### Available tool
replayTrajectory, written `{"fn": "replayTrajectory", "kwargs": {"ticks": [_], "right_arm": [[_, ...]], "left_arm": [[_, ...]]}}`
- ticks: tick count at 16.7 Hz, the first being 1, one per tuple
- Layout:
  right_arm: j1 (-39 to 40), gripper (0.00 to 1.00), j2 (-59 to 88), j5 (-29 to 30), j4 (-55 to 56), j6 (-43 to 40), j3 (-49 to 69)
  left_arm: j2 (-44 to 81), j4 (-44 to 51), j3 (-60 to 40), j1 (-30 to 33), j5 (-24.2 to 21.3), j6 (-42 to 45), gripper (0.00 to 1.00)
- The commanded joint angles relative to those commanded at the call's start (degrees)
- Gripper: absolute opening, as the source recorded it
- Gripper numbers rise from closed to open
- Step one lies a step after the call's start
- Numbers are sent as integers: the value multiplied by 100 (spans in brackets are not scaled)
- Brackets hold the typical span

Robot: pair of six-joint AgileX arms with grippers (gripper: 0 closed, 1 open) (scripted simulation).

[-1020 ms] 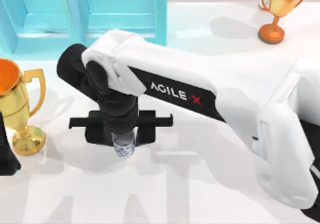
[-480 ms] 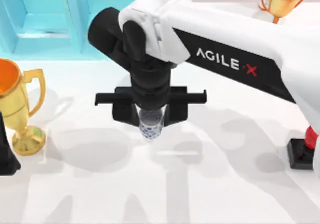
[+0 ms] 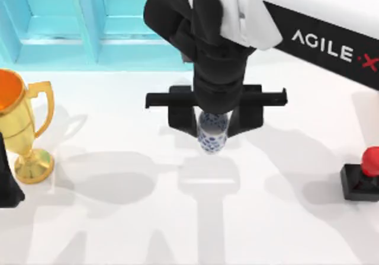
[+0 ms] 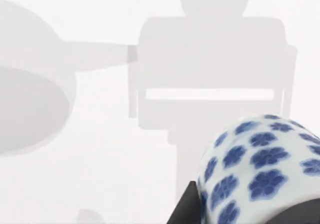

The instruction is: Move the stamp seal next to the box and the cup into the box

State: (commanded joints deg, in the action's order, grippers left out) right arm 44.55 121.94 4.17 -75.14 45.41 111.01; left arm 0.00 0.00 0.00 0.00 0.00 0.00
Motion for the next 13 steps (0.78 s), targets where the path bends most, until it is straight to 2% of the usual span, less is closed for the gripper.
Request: {"fn": "replayTrajectory", "kwargs": {"ticks": [3,6,9,13], "right_arm": [[31,0,21,4,11,15,22],[-254,0,-81,-67,-16,-269,-181],[-959,0,-412,-158,54,-963,-642],[-2224,0,-975,-264,212,-2279,-1343]], "left_arm": [[0,0,0,0,0,0,100],[0,0,0,0,0,0,100],[0,0,0,0,0,0,100],[0,0,0,0,0,0,100]]}}
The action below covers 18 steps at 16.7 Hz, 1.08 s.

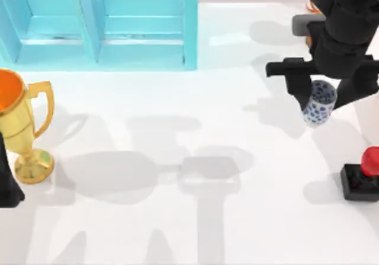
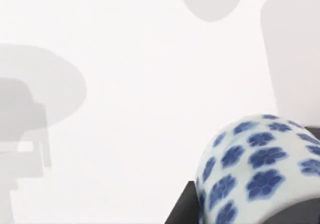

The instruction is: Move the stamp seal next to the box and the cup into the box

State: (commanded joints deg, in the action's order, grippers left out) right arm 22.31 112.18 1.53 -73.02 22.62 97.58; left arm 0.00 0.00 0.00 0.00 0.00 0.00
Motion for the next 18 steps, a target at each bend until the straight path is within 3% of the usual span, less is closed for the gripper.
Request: {"fn": "replayTrajectory", "kwargs": {"ticks": [12,18], "right_arm": [[-3074,0,-1592,-194,451,-3043,-1869],[-5125,0,-2550,-374,697,-5155,-3085]], "left_arm": [[0,0,0,0,0,0,100],[0,0,0,0,0,0,100]]}}
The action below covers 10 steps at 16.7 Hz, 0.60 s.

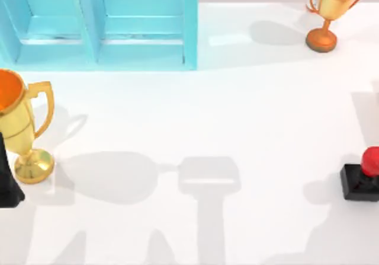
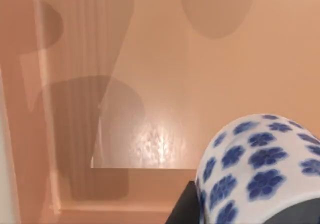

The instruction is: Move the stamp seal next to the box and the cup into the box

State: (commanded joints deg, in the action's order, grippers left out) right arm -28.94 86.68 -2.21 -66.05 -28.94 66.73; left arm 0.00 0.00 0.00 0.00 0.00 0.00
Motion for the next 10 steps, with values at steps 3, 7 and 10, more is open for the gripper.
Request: {"fn": "replayTrajectory", "kwargs": {"ticks": [3,7,10], "right_arm": [[-656,0,-400,-57,127,-626,-491],[-809,0,-497,-76,173,-775,-606],[-788,0,-473,-70,160,-760,-594]], "left_arm": [[0,0,0,0,0,0,100],[0,0,0,0,0,0,100],[0,0,0,0,0,0,100]]}}
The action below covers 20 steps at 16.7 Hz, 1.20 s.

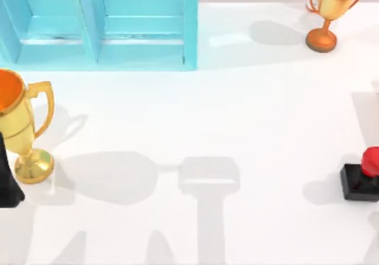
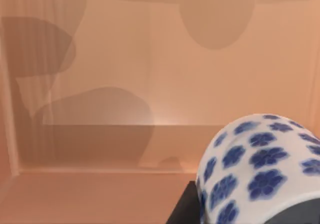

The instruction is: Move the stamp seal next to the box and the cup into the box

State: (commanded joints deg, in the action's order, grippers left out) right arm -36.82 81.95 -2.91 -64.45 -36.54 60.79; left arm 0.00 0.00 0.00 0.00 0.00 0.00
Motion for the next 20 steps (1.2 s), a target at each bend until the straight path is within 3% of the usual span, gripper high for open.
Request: {"fn": "replayTrajectory", "kwargs": {"ticks": [6,20], "right_arm": [[-361,0,-479,-248,524,-105,-647],[63,0,460,1,1597,75,-1107]], "left_arm": [[0,0,0,0,0,0,100],[0,0,0,0,0,0,100]]}}
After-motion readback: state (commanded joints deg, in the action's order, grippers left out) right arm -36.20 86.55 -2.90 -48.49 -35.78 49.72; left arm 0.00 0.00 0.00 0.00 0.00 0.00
